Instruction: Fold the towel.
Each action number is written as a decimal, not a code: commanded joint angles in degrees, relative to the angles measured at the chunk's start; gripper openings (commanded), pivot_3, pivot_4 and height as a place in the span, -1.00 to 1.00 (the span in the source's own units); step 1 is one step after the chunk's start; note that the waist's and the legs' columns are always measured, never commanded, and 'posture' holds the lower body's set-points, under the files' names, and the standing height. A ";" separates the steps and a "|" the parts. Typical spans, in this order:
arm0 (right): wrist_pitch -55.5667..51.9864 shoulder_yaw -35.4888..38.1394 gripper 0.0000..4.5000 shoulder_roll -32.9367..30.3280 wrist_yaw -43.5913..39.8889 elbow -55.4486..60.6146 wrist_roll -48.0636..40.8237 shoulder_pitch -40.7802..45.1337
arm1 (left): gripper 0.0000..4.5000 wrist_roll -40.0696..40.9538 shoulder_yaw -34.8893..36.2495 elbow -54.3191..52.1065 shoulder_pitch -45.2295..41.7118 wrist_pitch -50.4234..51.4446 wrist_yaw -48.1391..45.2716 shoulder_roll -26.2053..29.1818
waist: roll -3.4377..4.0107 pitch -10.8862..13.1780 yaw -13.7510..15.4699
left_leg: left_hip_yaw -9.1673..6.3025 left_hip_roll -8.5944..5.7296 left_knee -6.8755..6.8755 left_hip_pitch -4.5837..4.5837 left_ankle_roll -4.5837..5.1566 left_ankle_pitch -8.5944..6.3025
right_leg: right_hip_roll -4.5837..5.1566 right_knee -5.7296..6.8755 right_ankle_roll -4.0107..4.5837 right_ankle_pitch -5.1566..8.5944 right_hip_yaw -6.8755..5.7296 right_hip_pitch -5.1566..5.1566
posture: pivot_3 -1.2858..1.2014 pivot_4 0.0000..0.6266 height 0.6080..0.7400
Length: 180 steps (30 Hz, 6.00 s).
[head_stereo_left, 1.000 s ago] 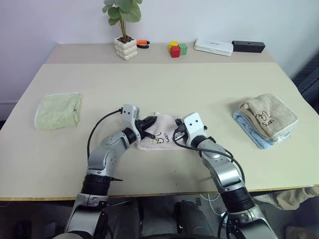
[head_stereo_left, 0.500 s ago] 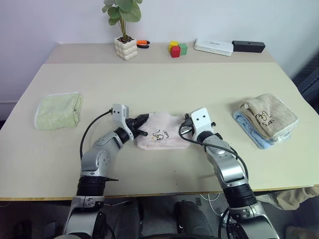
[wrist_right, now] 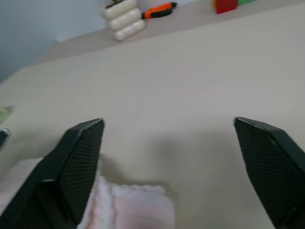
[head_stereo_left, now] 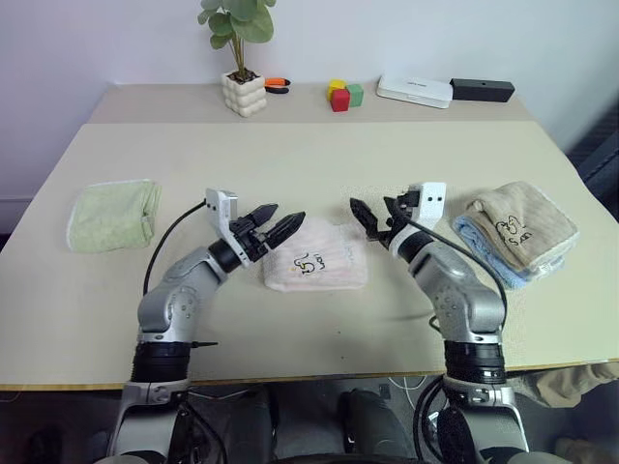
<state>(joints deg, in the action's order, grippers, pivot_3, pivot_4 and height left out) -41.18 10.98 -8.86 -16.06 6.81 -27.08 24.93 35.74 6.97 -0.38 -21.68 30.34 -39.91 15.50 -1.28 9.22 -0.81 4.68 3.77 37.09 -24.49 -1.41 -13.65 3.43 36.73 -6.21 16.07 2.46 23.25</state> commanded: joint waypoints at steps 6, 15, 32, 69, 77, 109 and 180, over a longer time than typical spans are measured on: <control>-8.34 0.45 0.98 -9.26 -9.14 4.96 -8.41 1.38 | 1.00 4.00 3.21 -3.28 1.00 -0.49 -10.05 7.86 | 0.01 0.01 -0.03 | 0.01 0.01 -0.04 -0.01 0.00 0.00 | 0.00 -0.01 0.03 0.01 0.01 0.04 | 0.03 -0.52 0.92; 5.53 -4.65 0.98 -19.22 -27.90 9.48 -6.89 -0.68 | 1.00 12.76 10.30 2.34 0.28 19.35 -6.03 17.08 | 0.01 0.07 -0.15 | -0.01 0.05 -0.07 -0.02 0.01 -0.01 | -0.04 -0.01 -0.05 0.04 0.00 0.08 | 0.03 -0.52 0.92; 11.15 -6.86 0.98 -19.56 -29.97 9.58 -5.13 -1.68 | 1.00 26.72 17.13 12.35 -4.39 56.28 10.02 11.23 | -0.17 0.18 0.11 | -0.07 0.02 0.02 0.01 -0.01 0.00 | -0.02 0.28 -0.13 0.08 -0.01 0.13 | 0.03 -0.52 0.92; 16.41 -5.86 1.00 -27.52 -39.17 13.38 -6.28 -7.57 | -0.71 13.17 8.02 31.63 -15.88 55.71 6.27 0.35 | -0.03 0.06 1.63 | -0.17 -0.20 0.18 0.10 -0.03 0.01 | 0.20 0.23 0.09 0.19 -0.06 -0.15 | 0.03 -0.52 0.92; 16.77 -6.23 1.00 -27.48 -38.73 13.16 -5.62 -8.11 | -0.99 12.12 9.80 33.03 -17.19 54.85 6.43 -0.03 | 0.15 -0.04 1.62 | -0.26 -0.25 0.22 0.34 -0.02 0.01 | 0.26 0.16 0.12 0.21 -0.10 -0.47 | 0.03 -0.52 0.92; 18.26 -8.90 1.00 -27.80 -42.84 10.31 -5.17 -6.15 | -0.99 17.38 31.75 11.64 -8.36 37.90 17.17 8.68 | -0.22 0.19 0.20 | -0.14 -0.08 -0.01 0.05 -0.04 0.01 | 0.17 0.24 0.08 0.18 -0.03 0.10 | 0.03 -0.52 0.92; 19.77 -8.96 1.00 -28.37 -48.51 3.25 -5.34 -1.88 | -0.99 20.87 46.84 3.01 14.05 9.91 23.35 13.04 | -0.54 0.34 -0.02 | 0.01 0.03 -0.01 0.06 -0.06 0.01 | 0.18 0.35 0.06 0.17 -0.08 0.16 | 0.03 -0.52 0.92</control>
<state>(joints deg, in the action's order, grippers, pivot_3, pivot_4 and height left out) -22.57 0.95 -37.06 -64.40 9.26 -32.17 22.43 55.86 51.81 4.22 -8.19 41.87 -17.05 27.63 -1.83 9.55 -0.83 4.68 3.80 37.09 -24.43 -1.46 -13.64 3.60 37.07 -6.14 16.25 2.37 23.41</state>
